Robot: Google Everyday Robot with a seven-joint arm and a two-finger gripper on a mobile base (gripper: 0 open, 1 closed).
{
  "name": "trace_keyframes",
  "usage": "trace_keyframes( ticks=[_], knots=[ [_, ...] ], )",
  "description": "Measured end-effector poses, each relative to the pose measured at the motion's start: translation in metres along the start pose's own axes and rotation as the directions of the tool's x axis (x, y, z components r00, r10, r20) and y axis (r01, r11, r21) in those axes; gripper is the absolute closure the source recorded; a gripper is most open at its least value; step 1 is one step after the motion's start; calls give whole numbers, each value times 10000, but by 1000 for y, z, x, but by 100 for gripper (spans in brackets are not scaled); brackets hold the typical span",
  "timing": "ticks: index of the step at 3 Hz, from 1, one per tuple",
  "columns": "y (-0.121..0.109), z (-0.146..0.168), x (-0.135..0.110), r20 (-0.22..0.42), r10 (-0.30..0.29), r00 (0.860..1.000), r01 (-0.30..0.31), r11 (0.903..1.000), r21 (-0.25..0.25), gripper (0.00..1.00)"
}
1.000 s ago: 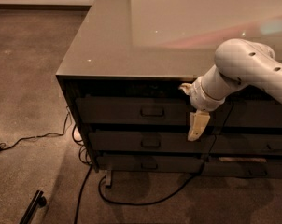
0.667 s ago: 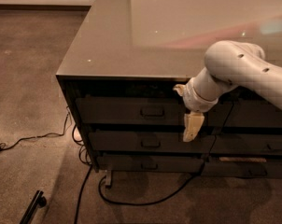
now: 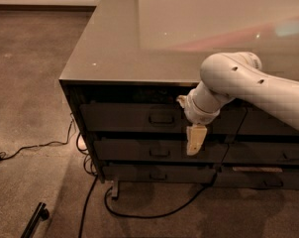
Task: Open top drawer
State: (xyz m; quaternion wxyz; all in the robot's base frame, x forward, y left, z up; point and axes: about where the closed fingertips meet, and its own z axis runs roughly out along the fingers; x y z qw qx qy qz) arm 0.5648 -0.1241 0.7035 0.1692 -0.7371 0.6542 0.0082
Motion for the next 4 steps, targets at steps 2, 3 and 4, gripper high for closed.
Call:
trace_keyframes(
  ticks=[2,3,4],
  knots=[
    [-32,42,23,-49,887,9961,-887,9959,-200,0],
    [-31,44,22,17,884,9961,-883,9958,-223,0],
    [-30,57,24,134,829,9965,-820,9950,-566,0]
  ],
)
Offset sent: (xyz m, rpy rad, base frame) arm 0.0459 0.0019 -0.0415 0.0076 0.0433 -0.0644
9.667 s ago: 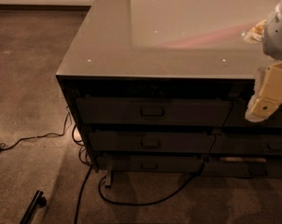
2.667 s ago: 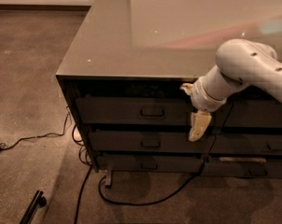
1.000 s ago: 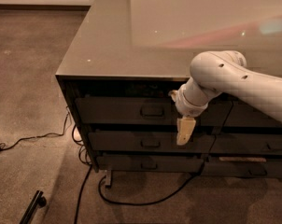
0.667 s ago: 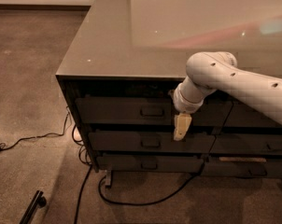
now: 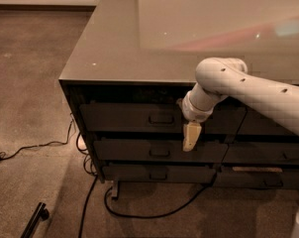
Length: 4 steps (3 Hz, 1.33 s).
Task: Open top drawer
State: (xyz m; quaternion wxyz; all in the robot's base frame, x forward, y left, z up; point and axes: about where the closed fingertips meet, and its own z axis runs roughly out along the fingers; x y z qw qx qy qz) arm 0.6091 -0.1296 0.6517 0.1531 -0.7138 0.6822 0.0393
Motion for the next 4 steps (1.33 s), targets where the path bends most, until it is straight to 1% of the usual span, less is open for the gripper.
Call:
trace_keyframes(
  ticks=[1,2,4],
  knots=[
    [-1,16,9,-9,86,10000,-86,9989,-462,0],
    [4,21,15,-101,197,9998,-204,9969,-759,18],
    [3,15,13,-100,198,9998,-205,9969,-760,65]
  ],
)
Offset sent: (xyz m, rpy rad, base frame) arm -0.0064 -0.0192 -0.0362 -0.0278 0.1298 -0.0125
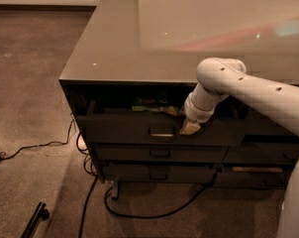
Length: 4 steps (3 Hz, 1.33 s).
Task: Open top drawer
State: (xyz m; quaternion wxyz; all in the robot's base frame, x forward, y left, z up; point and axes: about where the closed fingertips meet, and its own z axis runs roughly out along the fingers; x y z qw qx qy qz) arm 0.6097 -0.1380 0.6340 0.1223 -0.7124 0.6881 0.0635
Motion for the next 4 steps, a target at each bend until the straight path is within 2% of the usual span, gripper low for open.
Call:
trace_keyframes(
  ticks=[1,2,4],
  knots=[
    [0,0,0,0,0,10000,0,10000,-1,88],
    [0,0,0,1,-1,10000,1,10000,-2,86],
    [5,0,1,5,11,10000,-11,9999,-102,39]
  ],
)
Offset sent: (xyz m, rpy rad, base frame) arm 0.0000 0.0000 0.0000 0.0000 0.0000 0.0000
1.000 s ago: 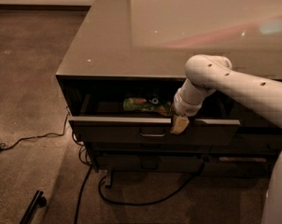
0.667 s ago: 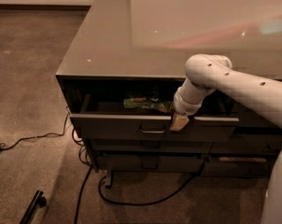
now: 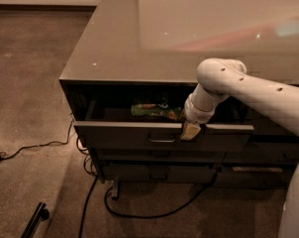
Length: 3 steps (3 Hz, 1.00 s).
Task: Open top drawer
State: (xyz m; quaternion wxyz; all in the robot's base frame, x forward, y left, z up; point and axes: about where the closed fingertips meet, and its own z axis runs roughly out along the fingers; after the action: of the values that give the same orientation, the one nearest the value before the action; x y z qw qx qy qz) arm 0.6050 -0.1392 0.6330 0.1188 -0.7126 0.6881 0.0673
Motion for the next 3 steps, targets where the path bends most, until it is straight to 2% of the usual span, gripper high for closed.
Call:
trace_keyframes(
  ticks=[1,2,3],
  knots=[
    [25,10,12,-276,164,9995,-176,9988,-449,12],
    [38,11,17,-464,234,9986,-265,9973,-681,31],
    [63,6,28,-902,424,9950,-502,9951,-852,53]
  ],
)
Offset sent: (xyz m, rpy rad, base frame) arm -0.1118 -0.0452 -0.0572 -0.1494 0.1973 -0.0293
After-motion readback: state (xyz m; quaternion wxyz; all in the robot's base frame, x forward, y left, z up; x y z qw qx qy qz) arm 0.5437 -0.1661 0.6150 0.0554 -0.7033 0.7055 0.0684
